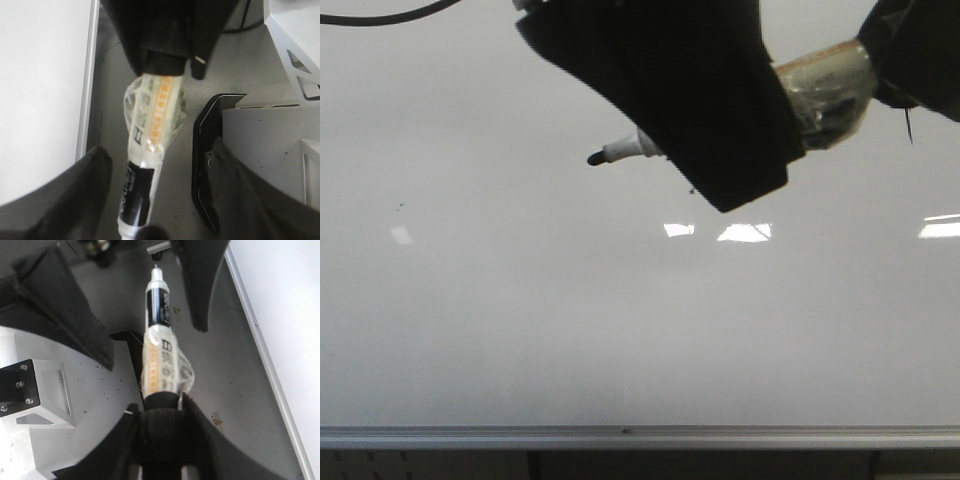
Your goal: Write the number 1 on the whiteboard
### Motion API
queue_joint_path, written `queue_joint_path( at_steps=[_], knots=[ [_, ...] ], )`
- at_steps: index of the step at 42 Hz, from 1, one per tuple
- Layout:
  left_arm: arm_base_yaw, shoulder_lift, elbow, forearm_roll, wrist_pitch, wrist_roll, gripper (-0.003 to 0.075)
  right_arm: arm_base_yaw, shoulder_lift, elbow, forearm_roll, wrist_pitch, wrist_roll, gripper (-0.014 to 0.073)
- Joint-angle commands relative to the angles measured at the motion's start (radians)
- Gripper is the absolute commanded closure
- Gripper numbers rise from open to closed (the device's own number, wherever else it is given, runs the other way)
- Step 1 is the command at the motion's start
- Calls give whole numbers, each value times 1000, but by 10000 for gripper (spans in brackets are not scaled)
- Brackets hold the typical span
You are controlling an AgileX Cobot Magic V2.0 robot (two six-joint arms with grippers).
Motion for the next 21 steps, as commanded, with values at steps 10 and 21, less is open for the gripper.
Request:
queue_joint_path(
  at_steps=[10,21],
  knots=[
    [-7,-36,-38,-22,-36,0,619,-1,-23,-33,47,80,-8,558],
    [13,-36,-38,-14,-34,-23,680,-2,-23,-33,37,84,-1,208]
  ],
)
